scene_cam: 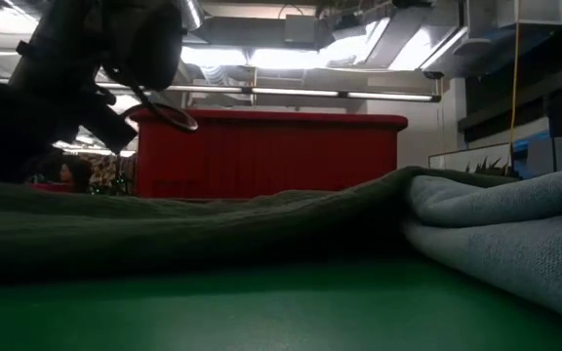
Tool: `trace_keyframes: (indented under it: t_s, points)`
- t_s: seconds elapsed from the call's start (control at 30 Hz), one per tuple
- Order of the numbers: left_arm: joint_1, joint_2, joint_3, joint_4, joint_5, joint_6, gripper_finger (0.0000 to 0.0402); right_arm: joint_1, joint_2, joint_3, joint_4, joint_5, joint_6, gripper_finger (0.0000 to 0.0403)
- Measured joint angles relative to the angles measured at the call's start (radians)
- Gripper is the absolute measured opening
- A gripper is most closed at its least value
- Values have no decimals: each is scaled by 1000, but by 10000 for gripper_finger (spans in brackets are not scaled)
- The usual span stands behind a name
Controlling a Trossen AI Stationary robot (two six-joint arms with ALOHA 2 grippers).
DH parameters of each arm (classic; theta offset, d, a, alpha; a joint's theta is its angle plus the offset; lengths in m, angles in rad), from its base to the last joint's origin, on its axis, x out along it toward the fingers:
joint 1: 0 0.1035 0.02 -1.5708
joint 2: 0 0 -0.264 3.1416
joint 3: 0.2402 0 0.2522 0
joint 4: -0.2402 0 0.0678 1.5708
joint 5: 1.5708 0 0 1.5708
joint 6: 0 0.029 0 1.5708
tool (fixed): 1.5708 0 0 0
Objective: Fold Laundry from Bin
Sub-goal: Fold the green shirt
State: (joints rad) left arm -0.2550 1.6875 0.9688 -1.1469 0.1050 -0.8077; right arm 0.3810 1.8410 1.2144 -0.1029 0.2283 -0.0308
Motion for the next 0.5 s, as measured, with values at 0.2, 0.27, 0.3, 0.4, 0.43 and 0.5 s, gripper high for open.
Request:
trace_keyframes:
  t_s: [0.2, 0.27, 0.3, 0.4, 0.43, 0.5]
  points:
    - [2, 0, 0, -110, 83, -3, 119, -10, 59, 0, 6, 49, 0, 190]
    - [0, 0, 0, -139, 110, -2, 115, -16, 72, 0, 7, 50, 0, 190]
    - [0, 0, 0, -149, 115, -2, 113, -17, 78, 0, 7, 50, 0, 190]
    - [-3, 0, 0, -168, 114, 2, 107, -24, 90, 0, 9, 48, 0, 190]
    - [-3, 0, 0, -178, 113, 6, 104, -24, 90, 0, 10, 45, 0, 190]
    - [-3, 0, 0, -190, 108, 34, 100, -29, 90, 0, 20, 42, 0, 190]
